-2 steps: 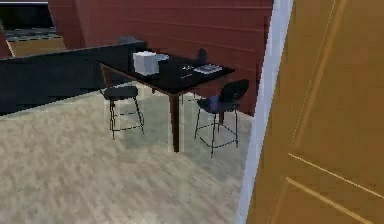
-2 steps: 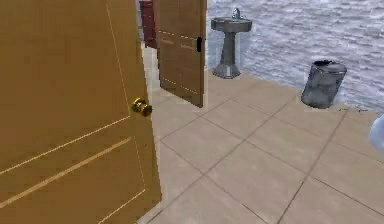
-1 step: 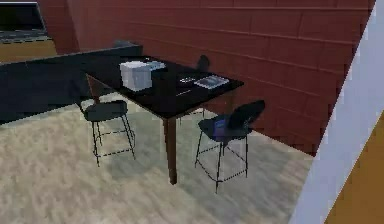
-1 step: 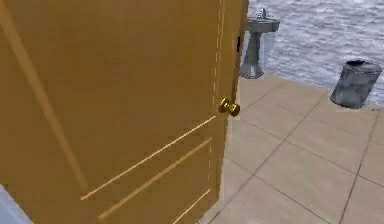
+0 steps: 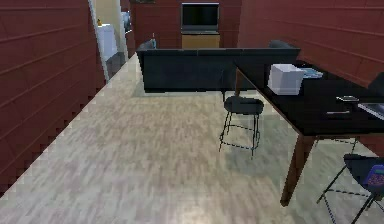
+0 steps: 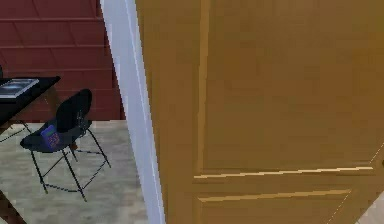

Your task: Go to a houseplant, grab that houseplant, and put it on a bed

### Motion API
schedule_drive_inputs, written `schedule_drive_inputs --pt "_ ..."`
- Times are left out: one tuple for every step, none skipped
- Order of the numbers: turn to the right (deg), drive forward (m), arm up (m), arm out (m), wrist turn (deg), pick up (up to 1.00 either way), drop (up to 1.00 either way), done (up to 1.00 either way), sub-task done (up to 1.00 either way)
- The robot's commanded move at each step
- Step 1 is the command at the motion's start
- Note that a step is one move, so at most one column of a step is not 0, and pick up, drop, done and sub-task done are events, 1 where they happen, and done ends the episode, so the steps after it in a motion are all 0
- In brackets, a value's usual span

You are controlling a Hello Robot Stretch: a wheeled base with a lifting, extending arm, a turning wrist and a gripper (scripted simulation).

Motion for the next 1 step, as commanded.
schedule_drive_inputs --pt "0.0 0.30 0.00 0.00 0.0 0.00 0.00 0.00 0.00"
